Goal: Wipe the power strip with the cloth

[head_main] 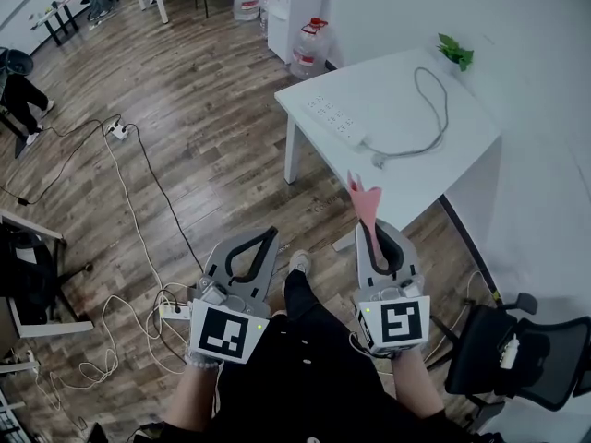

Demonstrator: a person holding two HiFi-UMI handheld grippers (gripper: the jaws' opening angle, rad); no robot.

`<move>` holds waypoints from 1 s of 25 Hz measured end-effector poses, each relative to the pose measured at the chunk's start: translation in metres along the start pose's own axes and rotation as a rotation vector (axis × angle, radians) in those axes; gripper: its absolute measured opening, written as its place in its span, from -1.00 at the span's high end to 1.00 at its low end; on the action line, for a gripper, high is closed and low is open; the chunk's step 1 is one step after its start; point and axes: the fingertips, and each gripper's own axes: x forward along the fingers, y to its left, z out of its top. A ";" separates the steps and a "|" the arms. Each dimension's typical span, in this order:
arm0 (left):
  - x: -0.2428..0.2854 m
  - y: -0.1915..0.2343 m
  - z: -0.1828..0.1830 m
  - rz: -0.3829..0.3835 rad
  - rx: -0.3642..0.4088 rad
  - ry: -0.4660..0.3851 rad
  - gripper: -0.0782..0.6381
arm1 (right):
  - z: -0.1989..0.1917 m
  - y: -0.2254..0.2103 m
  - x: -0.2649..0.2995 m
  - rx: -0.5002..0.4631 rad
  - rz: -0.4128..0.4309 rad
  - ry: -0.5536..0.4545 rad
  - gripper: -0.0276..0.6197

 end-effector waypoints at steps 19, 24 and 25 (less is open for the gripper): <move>0.165 0.089 0.001 0.016 0.001 0.027 0.75 | -0.005 -0.104 0.164 0.006 0.043 0.004 0.74; 0.207 0.107 0.004 0.014 0.008 0.016 0.75 | -0.007 -0.130 0.199 0.006 0.054 0.010 0.74; 0.214 0.110 0.006 0.013 0.009 0.014 0.75 | -0.008 -0.135 0.204 0.005 0.056 0.012 0.74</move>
